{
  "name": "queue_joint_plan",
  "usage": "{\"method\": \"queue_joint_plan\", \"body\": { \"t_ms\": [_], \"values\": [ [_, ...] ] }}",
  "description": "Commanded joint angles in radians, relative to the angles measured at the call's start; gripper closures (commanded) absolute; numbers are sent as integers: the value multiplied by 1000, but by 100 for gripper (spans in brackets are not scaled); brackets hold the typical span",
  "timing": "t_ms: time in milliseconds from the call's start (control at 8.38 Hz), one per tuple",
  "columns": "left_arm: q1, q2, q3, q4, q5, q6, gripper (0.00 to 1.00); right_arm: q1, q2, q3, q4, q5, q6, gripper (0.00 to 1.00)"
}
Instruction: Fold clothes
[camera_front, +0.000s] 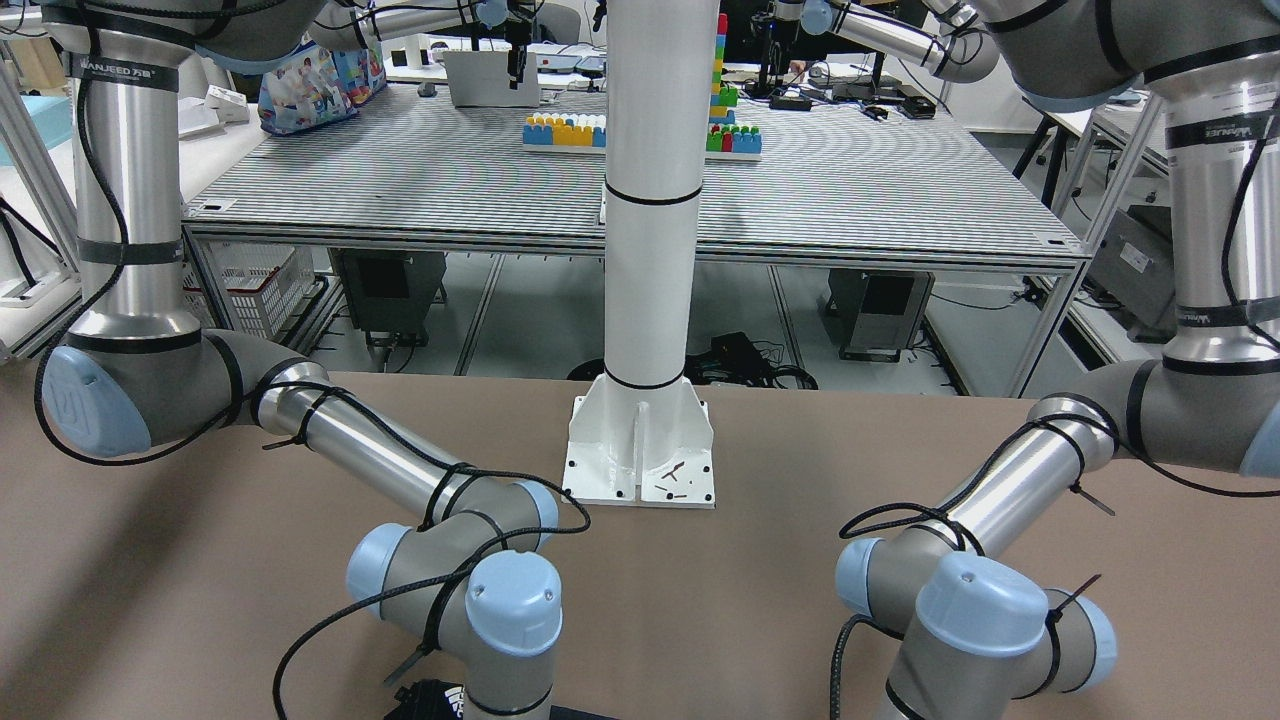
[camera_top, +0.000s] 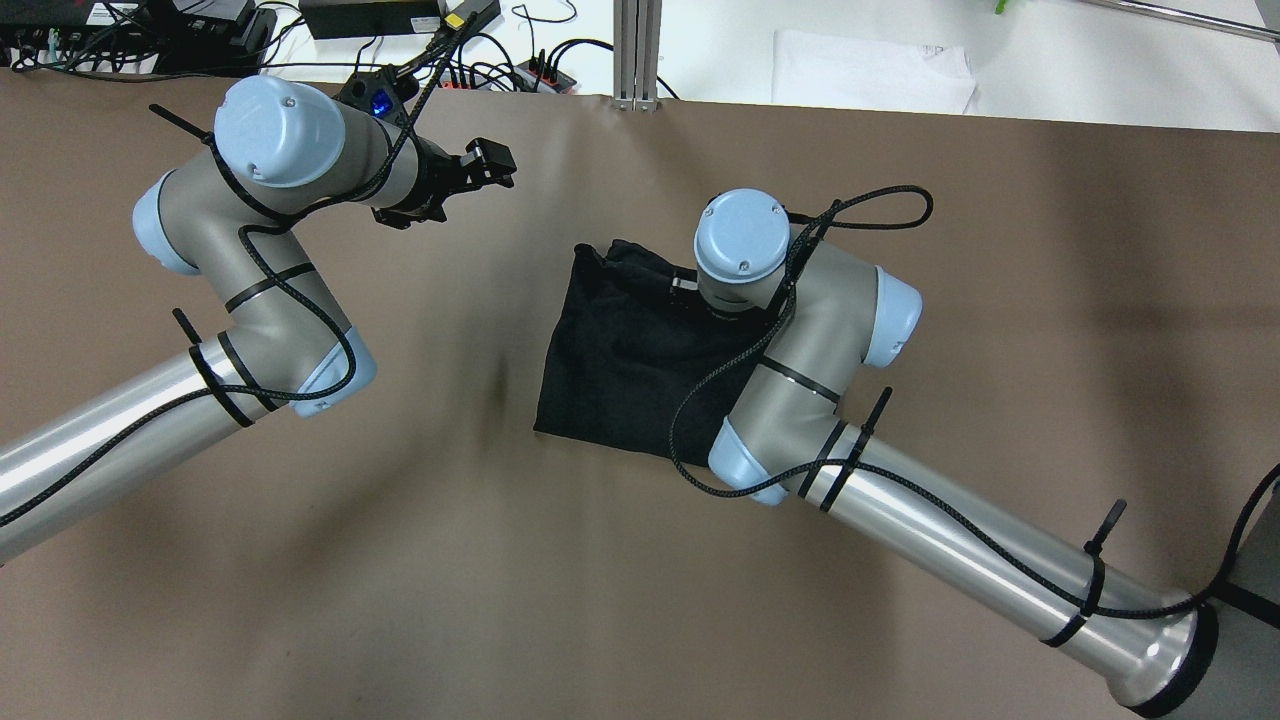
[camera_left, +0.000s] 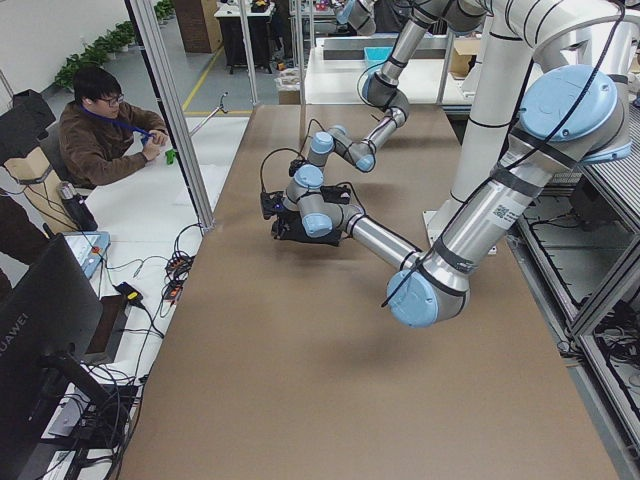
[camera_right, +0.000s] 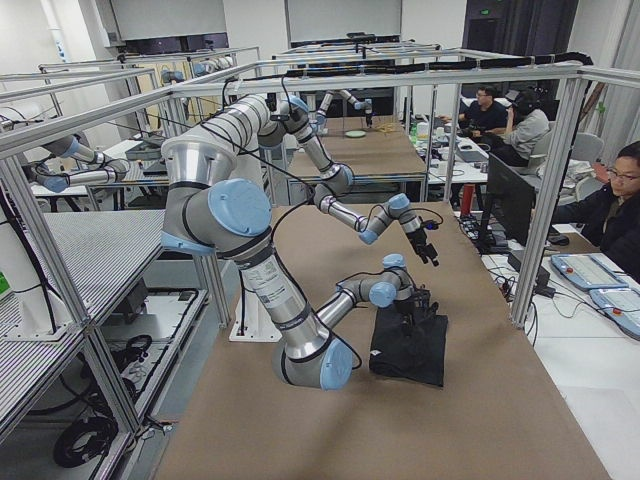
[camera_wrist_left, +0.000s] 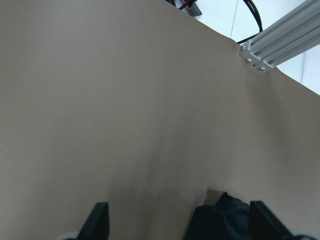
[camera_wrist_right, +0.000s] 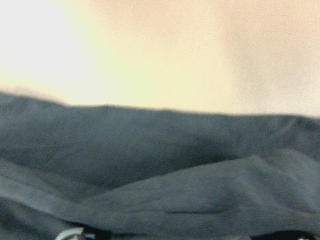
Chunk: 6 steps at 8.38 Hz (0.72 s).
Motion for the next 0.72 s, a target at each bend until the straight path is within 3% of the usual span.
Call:
{"method": "queue_joint_plan", "body": {
  "t_ms": [0, 358, 596],
  "values": [
    [4, -2, 1, -7, 0, -2, 0, 94, -32, -110, 86, -4, -130, 6],
    [0, -1, 0, -10, -1, -2, 0, 167, -49, -104, 97, 13, -210, 6],
    [-5, 1, -2, -15, -3, 13, 0, 209, -47, -98, 94, 70, -291, 6]
  ]
}}
